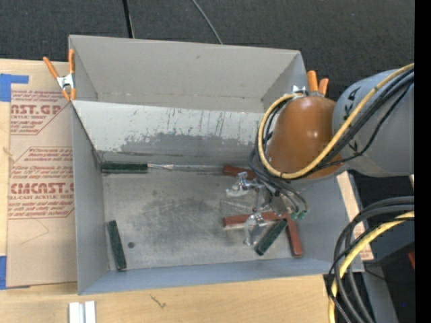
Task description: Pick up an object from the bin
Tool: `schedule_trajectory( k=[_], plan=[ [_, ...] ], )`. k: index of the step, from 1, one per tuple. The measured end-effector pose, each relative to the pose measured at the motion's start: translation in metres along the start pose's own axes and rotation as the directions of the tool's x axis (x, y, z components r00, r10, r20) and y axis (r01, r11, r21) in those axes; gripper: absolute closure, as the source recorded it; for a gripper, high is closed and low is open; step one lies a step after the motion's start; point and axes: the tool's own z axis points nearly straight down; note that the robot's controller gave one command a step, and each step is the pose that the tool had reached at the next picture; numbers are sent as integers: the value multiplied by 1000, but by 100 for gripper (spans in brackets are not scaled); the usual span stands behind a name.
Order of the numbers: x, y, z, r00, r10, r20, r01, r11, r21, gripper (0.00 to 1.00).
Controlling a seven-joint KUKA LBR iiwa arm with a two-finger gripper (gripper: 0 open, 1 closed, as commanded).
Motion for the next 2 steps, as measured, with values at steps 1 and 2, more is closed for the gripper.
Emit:
schedule_trajectory(
  k=[1,2],
  plan=[
    [-22,-63,48,1000,24,11,-24,1000,2,100],
    [-22,-63,48,1000,24,11,-24,1000,1,100]
  ],
)
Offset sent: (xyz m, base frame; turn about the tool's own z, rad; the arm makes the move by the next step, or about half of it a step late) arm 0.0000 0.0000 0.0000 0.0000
